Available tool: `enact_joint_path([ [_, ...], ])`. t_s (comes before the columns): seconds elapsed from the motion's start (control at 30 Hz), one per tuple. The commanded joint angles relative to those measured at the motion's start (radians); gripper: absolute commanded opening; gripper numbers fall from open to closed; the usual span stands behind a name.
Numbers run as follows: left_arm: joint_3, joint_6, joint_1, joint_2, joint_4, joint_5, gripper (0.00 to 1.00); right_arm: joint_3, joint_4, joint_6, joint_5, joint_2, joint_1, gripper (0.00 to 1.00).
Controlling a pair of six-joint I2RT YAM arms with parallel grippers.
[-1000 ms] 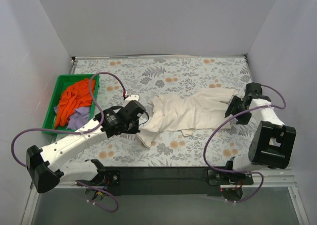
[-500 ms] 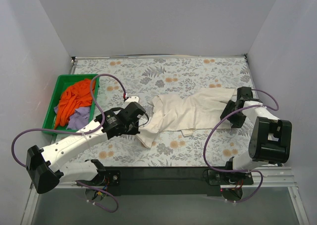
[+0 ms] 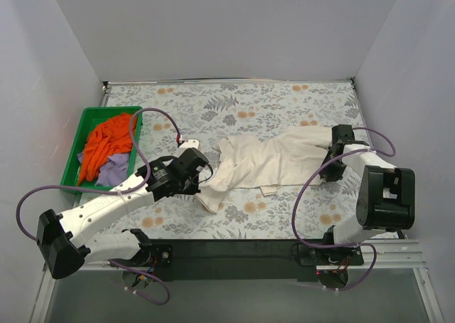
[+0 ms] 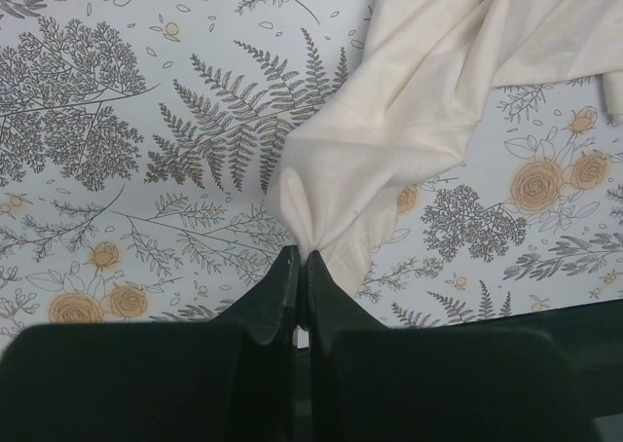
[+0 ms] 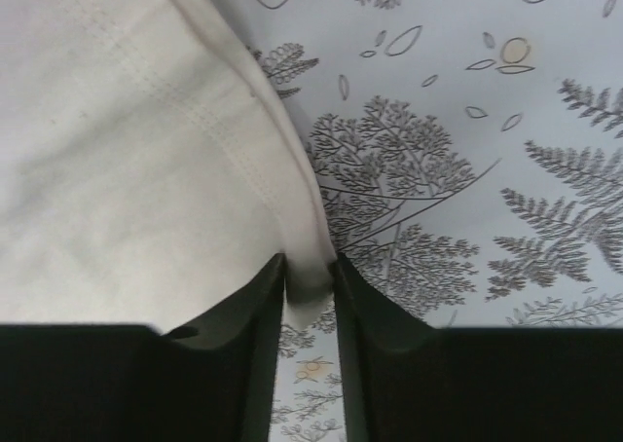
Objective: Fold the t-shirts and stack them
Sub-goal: Flatten the tshirt out
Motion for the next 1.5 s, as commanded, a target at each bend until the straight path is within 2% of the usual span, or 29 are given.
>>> enact_joint_path([
  [0.0,-0.011,-0.002,0.004,-0.021,0.027,-0.011,0.00,-0.010,0.018,0.036,-0.020,0.049,0.042,0.26],
  [0.07,-0.015,-0.005,0.006,-0.021,0.039,-0.011,0.00,0.004,0.015,0.036,-0.034,0.058,0.047,0.15],
  [0.1,-0.017,-0.007,0.006,-0.019,0.062,-0.011,0.00,0.010,0.013,0.036,-0.052,0.059,0.050,0.04],
  [0.13,-0.018,-0.005,0.009,-0.018,0.076,-0.013,0.00,0.021,0.009,0.036,-0.058,0.058,0.050,0.01],
  [0.23,-0.031,0.026,0.036,-0.001,0.168,-0.040,0.00,0.099,-0.022,0.023,-0.087,0.042,0.050,0.01],
  [0.33,-0.029,0.101,0.156,0.038,0.303,-0.004,0.00,0.269,-0.105,-0.009,-0.107,0.041,0.050,0.01],
  [0.37,-0.020,0.125,0.253,0.051,0.335,0.040,0.00,0.321,-0.120,-0.017,-0.110,0.038,0.049,0.01],
  [0.47,0.119,0.217,0.417,0.133,0.403,0.085,0.00,0.545,-0.197,-0.044,-0.115,0.051,0.039,0.01],
  [0.5,0.227,0.263,0.446,0.186,0.406,0.085,0.00,0.676,-0.243,-0.058,-0.127,0.061,0.029,0.01],
  [0.6,0.420,0.317,0.541,0.261,0.404,0.093,0.00,0.885,-0.303,-0.076,-0.150,0.096,0.006,0.01],
  [0.63,0.558,0.320,0.579,0.309,0.401,0.098,0.00,1.011,-0.332,-0.083,-0.161,0.105,-0.002,0.01],
  [0.7,0.697,0.320,0.609,0.352,0.383,0.102,0.00,1.142,-0.349,-0.084,-0.211,0.128,-0.026,0.01],
  [0.73,0.813,0.323,0.622,0.386,0.378,0.101,0.00,1.250,-0.355,-0.083,-0.228,0.134,-0.036,0.01],
  [0.83,0.957,0.342,0.638,0.412,0.378,0.090,0.00,1.410,-0.353,-0.084,-0.290,0.136,-0.074,0.01],
  [0.93,1.077,0.380,0.642,0.394,0.394,0.070,0.00,1.464,-0.326,-0.093,-0.333,0.087,-0.108,0.01],
  [1.07,1.169,0.440,0.641,0.305,0.414,0.059,0.00,1.355,-0.185,-0.150,-0.327,-0.061,-0.131,0.01],
  [1.23,1.212,0.504,0.641,0.196,0.420,0.064,0.00,1.328,-0.149,-0.188,-0.308,-0.203,-0.131,0.01],
  [1.47,1.193,0.613,0.598,0.032,0.458,0.044,0.00,1.340,-0.148,-0.198,-0.287,-0.297,-0.110,0.01],
])
